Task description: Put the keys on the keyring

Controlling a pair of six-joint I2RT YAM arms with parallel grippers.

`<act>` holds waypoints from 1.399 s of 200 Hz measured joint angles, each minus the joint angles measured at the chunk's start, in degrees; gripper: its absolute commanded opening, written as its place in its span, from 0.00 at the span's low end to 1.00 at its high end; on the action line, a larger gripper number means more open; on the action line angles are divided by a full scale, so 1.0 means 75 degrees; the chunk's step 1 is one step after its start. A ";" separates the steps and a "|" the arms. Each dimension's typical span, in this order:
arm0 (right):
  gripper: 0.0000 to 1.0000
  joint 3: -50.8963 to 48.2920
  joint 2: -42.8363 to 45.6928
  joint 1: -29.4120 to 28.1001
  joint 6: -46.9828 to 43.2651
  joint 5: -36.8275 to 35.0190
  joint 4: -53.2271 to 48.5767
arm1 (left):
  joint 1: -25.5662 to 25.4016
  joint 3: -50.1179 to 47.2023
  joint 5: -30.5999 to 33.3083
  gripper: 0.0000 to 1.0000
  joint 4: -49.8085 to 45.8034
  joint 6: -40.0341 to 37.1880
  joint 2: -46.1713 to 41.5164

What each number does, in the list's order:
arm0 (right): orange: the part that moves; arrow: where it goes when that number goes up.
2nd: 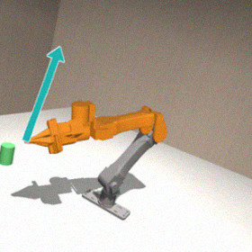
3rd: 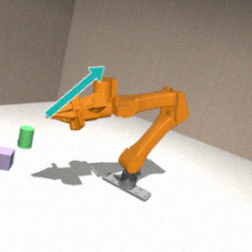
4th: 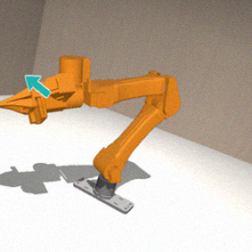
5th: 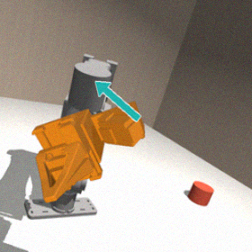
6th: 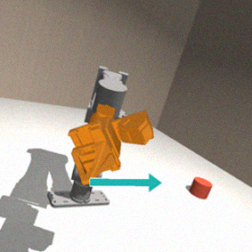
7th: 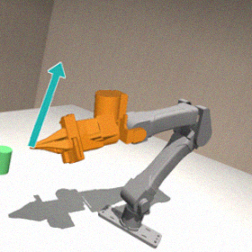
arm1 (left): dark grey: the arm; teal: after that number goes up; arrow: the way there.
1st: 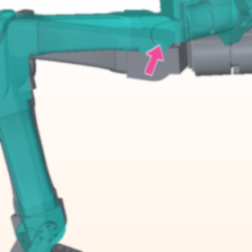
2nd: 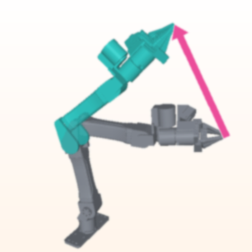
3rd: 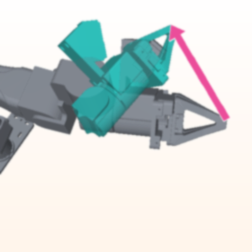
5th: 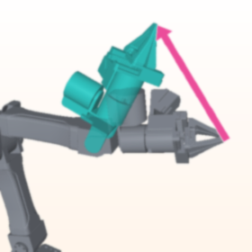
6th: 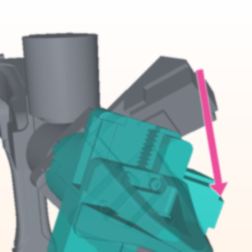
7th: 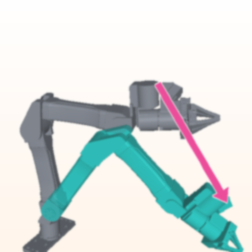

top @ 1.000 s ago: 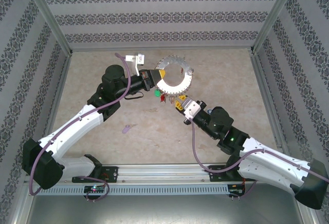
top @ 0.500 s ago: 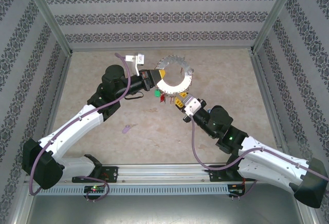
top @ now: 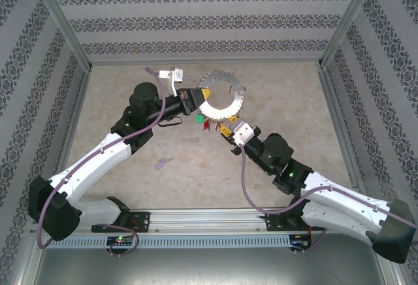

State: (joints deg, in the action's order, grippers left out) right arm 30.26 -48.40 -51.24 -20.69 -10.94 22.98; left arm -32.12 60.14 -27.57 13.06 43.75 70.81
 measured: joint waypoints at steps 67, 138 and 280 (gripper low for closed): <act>0.26 0.0012 -0.0061 0.0020 -0.0003 0.0061 0.0003 | 0.0003 0.0000 0.0029 0.00 0.0000 0.0000 0.0000; 0.17 0.0015 -0.0061 0.0070 -0.0003 0.0052 0.0012 | 0.0000 0.0000 0.0032 0.00 0.0000 0.0003 0.0000; 0.03 0.0105 -0.0277 0.0119 0.0134 -0.0032 0.0169 | 0.0044 -0.0073 0.0143 0.00 0.0006 0.0172 -0.0006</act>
State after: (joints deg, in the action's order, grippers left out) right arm 31.05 -50.48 -50.35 -19.68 -11.18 24.25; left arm -31.79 59.59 -26.50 13.10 45.04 70.76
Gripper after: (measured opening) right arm 0.065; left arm 0.133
